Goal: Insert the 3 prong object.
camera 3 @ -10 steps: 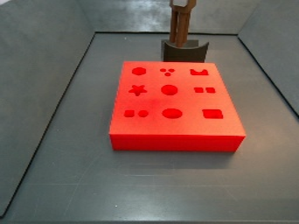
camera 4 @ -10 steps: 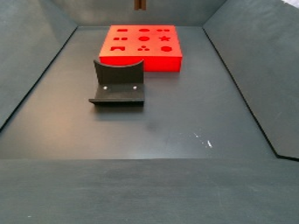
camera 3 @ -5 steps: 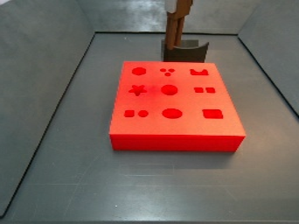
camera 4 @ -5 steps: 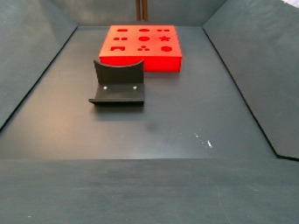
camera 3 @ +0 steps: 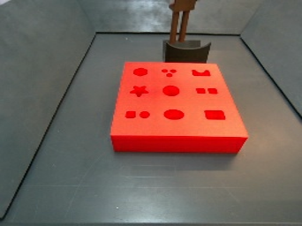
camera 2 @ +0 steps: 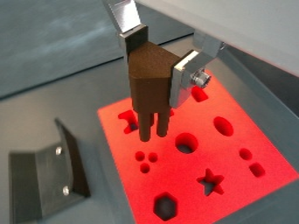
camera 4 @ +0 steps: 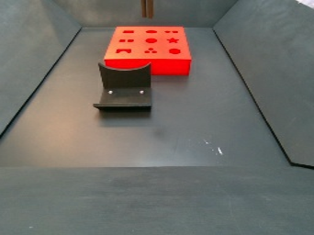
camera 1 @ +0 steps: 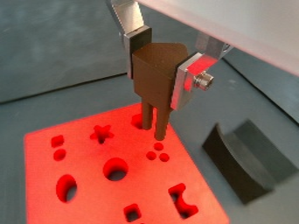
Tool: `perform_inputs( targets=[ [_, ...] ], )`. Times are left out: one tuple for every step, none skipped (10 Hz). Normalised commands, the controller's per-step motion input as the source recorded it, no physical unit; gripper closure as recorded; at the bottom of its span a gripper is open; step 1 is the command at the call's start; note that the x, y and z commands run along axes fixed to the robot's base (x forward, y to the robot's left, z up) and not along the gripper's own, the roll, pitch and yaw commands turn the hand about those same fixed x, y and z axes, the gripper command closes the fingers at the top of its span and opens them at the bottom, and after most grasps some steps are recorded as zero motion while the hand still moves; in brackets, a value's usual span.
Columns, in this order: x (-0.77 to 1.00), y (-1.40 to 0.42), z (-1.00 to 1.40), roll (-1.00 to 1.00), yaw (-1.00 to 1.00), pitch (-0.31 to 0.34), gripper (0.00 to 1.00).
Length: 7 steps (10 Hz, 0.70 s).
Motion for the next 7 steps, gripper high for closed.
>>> perform_inputs(
  targets=[
    [0.07, -0.05, 0.29, -0.14, -0.97, 0.044, 1.00],
    [0.07, -0.05, 0.28, -0.14, -0.98, 0.046, 1.00],
    [0.05, 0.00, 0.15, -0.09, -0.99, 0.024, 1.00],
    [0.05, 0.00, 0.03, -0.05, -1.00, 0.004, 1.00],
    [0.09, 0.04, 0.00, 0.00, -0.99, 0.000, 1.00],
    [0.19, 0.11, -0.09, 0.00, -0.93, 0.000, 1.00],
    [0.20, 0.11, -0.10, 0.00, -0.93, 0.000, 1.00]
  ],
)
